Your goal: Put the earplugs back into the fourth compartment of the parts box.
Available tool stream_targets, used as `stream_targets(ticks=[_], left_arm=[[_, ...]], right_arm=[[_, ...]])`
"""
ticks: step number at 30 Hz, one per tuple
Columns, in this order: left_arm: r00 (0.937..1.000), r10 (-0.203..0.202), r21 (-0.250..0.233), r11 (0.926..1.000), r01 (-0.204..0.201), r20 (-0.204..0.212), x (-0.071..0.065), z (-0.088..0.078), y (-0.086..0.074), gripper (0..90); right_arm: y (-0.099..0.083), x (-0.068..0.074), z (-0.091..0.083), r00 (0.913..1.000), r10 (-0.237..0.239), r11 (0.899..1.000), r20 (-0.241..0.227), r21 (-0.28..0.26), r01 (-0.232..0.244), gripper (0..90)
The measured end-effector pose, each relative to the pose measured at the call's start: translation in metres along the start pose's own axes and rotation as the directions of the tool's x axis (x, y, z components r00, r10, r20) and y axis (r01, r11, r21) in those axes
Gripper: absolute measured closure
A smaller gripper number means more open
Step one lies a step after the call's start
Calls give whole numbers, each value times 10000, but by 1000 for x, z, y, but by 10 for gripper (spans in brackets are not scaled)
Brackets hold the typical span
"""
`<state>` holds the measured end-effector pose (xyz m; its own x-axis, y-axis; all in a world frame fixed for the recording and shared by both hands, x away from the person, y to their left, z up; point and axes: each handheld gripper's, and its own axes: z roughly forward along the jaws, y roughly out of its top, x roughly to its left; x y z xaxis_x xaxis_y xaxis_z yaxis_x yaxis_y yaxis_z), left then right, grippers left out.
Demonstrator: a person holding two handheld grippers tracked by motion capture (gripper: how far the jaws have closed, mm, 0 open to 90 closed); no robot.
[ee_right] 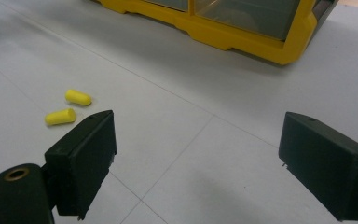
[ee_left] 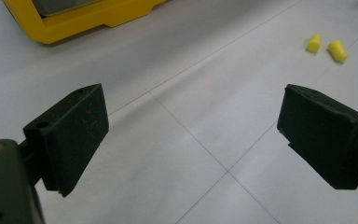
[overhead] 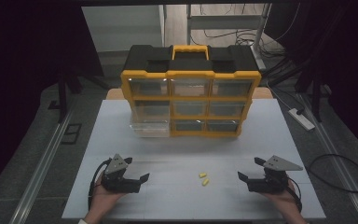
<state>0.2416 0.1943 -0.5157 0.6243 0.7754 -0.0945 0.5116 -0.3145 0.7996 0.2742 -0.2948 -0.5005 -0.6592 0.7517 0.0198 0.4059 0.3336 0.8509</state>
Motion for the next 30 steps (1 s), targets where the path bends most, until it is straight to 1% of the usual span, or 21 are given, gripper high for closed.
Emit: stream_targets(ticks=[3, 5, 14, 18, 24, 28, 30], left_arm=[[9999, 117, 125, 9999, -117, -73, -1, 1, 0, 88], [9999, 136, 100, 9999, -135, -23, -1, 1, 0, 89], [9999, 94, 22, 10000, -94, 46, 0, 1, 1, 89], [10000, 57, -9, 10000, -57, 31, 0, 0, 2, 91], [9999, 148, 55, 9999, -148, 30, -2, 1, 4, 95], [9999, 168, 16, 9999, -169, 24, -3, 0, 6, 96], [9998, 194, -26, 9998, -194, 4, -4, -2, 7, 96]], right_arm=[[1, 0, 0, 10000, -42, 10000, -59, 1, 42, 120], [0, 0, -1, 10000, -8, 10000, -74, 10, 8, 121], [-1, 1, 1, 9997, -86, 9999, -234, 144, 89, 124], [-2, 0, 2, 9997, -15, 9998, -240, 209, 20, 125], [-1, -1, 2, 9997, 45, 9999, -253, 145, -41, 130], [-1, 1, 1, 9996, -65, 9998, -270, 201, 70, 131], [-1, 2, -1, 9996, -63, 9999, -293, 110, 66, 134]])
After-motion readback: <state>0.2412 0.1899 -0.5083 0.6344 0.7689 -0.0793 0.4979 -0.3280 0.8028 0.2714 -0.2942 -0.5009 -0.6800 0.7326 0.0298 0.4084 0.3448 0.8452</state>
